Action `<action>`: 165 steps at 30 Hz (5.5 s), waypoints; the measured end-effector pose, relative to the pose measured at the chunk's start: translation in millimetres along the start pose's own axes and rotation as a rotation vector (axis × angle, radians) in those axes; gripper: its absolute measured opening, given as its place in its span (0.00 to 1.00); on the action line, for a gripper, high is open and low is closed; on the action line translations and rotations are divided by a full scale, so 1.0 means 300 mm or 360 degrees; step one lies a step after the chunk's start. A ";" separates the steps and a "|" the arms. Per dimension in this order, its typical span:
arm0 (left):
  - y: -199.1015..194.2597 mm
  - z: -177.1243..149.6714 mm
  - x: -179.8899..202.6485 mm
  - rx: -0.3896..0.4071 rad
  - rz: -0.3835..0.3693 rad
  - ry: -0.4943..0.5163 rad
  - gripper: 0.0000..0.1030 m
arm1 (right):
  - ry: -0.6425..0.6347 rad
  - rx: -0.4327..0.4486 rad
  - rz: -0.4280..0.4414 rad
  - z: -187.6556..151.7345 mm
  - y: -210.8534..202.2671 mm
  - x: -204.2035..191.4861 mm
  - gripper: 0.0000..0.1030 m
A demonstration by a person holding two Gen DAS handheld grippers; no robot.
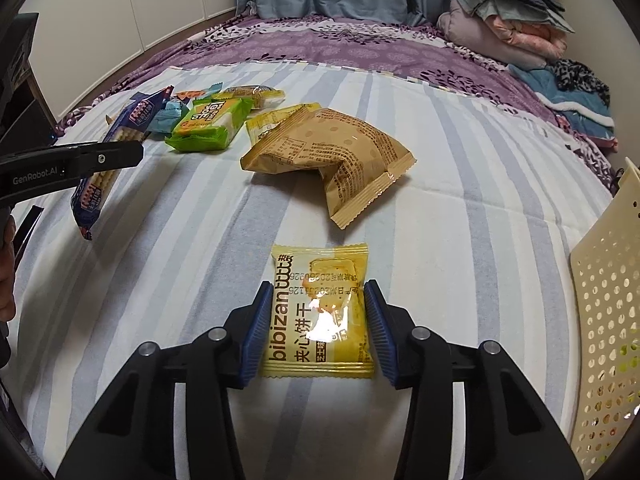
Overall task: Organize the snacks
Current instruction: 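Grasp the yellow bibizan biscuit packet with the right tool while the left holds the wafer pack, then carry the yellow packet into the basket and open the right tool while the left carries the wafer, then lower the wafer pack over the basket and open the left tool, then withdraw both open tools from the basket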
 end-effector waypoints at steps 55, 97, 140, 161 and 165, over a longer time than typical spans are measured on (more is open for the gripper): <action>-0.324 0.039 0.272 0.0237 -0.0051 0.0207 0.44 | 0.0381 0.0618 -0.0159 -0.002 -0.584 0.341 0.45; -0.409 0.021 0.902 0.0284 -0.0279 0.0745 0.44 | 0.0878 0.0700 -0.0480 -0.334 -0.744 0.829 0.59; -0.387 -0.015 1.456 0.0295 -0.0542 0.1036 0.76 | 0.1009 0.0697 -0.0549 -0.456 -0.782 0.971 0.59; -0.382 0.042 1.352 0.0330 -0.0412 0.0940 0.91 | 0.0938 0.0709 -0.0533 -0.388 -0.789 0.914 0.66; -0.382 0.057 1.324 0.0333 -0.0397 0.0911 0.91 | 0.0909 0.0711 -0.0523 -0.362 -0.788 0.892 0.66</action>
Point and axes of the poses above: each gripper's, at about its wrist camera, not at the fingertips, and y roughly the way its jaws point, x to its right, z to its top, the point moved 7 cm from there along y, roughly the way its jaws point, and after that the axes turned 4 degrees about z, right-handed, at the moved point
